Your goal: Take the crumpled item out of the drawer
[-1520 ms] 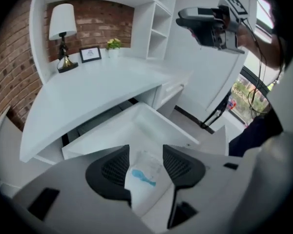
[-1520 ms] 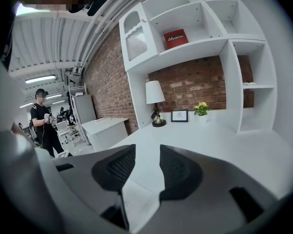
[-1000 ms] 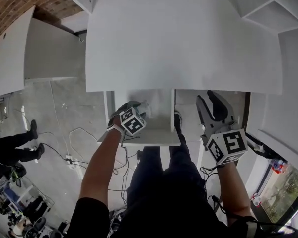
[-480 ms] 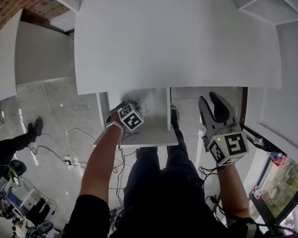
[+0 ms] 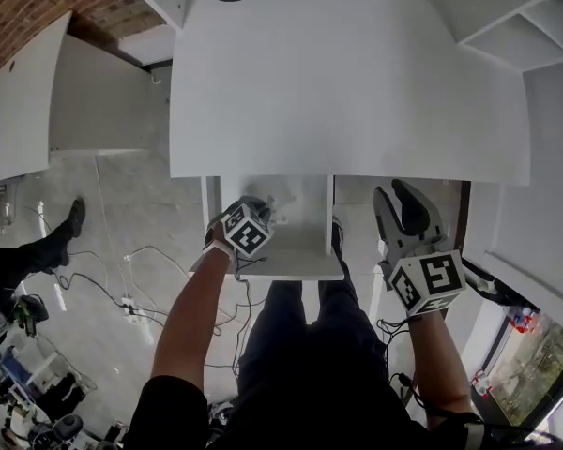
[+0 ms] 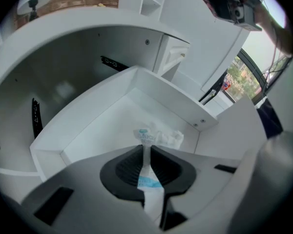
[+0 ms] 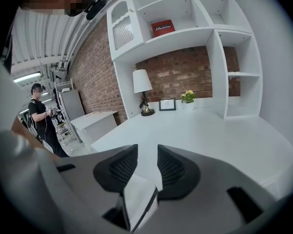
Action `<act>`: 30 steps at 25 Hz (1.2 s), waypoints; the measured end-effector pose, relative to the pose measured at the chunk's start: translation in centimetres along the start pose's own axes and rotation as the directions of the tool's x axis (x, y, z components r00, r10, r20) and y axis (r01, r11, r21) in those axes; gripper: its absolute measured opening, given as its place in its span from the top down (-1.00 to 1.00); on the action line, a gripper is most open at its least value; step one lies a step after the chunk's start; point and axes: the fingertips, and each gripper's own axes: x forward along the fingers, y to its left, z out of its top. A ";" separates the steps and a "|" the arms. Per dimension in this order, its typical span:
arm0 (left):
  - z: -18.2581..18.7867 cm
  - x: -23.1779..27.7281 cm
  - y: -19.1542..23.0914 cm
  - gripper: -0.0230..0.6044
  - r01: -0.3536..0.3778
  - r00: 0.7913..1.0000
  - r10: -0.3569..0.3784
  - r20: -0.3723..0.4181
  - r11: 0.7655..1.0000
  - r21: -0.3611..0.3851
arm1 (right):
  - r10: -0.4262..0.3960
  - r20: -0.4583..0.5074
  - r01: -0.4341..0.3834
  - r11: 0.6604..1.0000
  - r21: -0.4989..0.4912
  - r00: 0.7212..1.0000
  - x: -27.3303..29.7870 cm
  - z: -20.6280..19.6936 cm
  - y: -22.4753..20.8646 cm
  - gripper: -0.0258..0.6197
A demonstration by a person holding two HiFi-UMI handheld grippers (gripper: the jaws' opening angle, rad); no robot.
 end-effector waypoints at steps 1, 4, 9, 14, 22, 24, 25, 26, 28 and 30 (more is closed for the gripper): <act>0.2 -0.6 0.1 0.78 -0.004 1.000 0.004 0.017 1.000 -0.020 | 0.005 0.002 -0.005 1.000 0.004 1.000 0.0 0.3 0.3 0.54; 0.9 -2.7 0.3 0.78 -0.023 0.998 0.027 0.063 0.998 -0.058 | 0.013 0.006 -0.013 1.000 0.018 1.000 -0.3 1.4 1.2 0.55; 2.5 -7.5 0.4 0.78 -0.074 0.987 0.081 0.138 0.996 -0.059 | 0.024 0.040 -0.024 1.000 -0.013 0.999 -1.2 3.4 2.5 0.56; 4.2 -13.1 0.4 0.78 -0.086 0.967 0.106 0.230 0.992 -0.096 | 0.017 0.081 -0.014 0.999 -0.039 0.997 -2.9 5.8 3.3 0.57; 8.1 -21.4 0.8 0.78 -0.055 0.906 0.136 0.400 0.977 -0.208 | -0.009 0.164 0.023 0.996 -0.083 0.986 -5.6 10.7 3.9 0.57; 8.6 -22.7 0.8 0.78 -0.068 0.902 0.141 0.408 0.980 -0.187 | -0.016 0.186 0.033 0.995 -0.089 0.982 -6.5 11.8 4.3 0.57; 8.9 -23.4 1.1 0.78 -0.073 0.898 0.144 0.416 0.981 -0.182 | -0.020 0.197 0.040 0.995 -0.094 0.980 -6.9 12.4 4.6 0.57; 9.4 -24.1 1.3 0.78 -0.075 0.892 0.147 0.427 0.981 -0.181 | -0.026 0.208 0.047 0.994 -0.099 0.978 -7.3 13.0 4.7 0.57; 10.4 -25.4 2.0 0.78 -0.070 0.878 0.150 0.454 0.980 -0.188 | -0.040 0.227 0.065 0.993 -0.102 0.973 -7.7 14.0 4.8 0.57; 11.5 -26.0 2.6 0.78 -0.061 0.867 0.146 0.476 0.980 -0.190 | -0.060 0.241 0.086 0.992 -0.096 0.969 -8.0 14.6 4.5 0.57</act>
